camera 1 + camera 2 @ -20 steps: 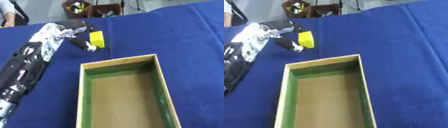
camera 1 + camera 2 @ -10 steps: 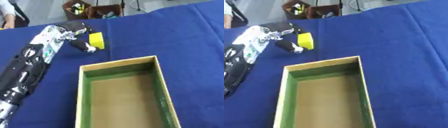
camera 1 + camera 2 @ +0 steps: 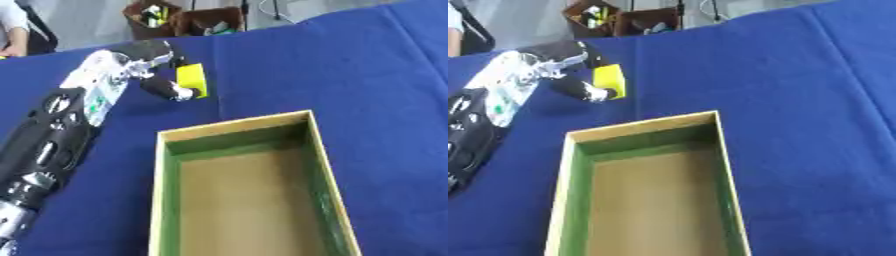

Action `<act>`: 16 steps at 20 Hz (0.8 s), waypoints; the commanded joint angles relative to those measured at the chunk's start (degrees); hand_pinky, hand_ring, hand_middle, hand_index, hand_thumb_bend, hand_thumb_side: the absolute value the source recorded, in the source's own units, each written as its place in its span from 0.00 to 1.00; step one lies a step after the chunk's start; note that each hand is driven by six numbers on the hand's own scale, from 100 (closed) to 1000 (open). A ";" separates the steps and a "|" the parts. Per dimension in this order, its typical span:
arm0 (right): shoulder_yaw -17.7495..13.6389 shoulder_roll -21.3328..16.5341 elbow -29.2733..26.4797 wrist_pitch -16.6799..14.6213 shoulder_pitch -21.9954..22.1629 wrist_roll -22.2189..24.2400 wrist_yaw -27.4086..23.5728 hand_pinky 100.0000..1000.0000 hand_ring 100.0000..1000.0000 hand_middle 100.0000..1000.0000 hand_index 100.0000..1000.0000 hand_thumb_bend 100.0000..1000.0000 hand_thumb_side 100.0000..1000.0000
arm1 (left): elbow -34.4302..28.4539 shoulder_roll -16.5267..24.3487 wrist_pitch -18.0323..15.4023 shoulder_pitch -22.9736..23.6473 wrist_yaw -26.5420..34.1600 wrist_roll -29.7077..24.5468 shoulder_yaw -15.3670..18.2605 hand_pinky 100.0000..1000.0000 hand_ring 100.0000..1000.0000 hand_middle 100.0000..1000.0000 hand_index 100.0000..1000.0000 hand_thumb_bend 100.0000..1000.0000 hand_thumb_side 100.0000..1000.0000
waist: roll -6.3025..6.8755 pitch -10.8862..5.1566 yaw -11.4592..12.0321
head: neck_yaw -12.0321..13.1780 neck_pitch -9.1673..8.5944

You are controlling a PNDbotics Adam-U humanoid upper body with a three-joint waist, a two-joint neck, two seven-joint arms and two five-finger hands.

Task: Pick up objects on the table and place them in the box.

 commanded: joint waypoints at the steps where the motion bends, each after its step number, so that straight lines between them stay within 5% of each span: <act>1: -0.13 -0.40 -1.11 0.24 -0.43 -0.08 0.41 0.73 0.76 0.59 0.78 0.06 0.59 | -0.58 1.64 -0.10 -1.17 -0.08 0.10 0.41 0.52 0.65 0.56 0.74 0.35 0.65 | -0.31 -1.03 -0.13 | 0.31 -0.97; 16: -0.31 -0.01 -1.11 0.74 -0.47 -0.61 0.39 0.73 0.76 0.59 0.78 0.05 0.59 | -0.19 1.01 1.13 -0.70 3.52 4.92 0.79 0.35 0.46 0.33 0.51 0.02 0.45 | -0.30 -0.98 -0.25 | 0.28 -0.92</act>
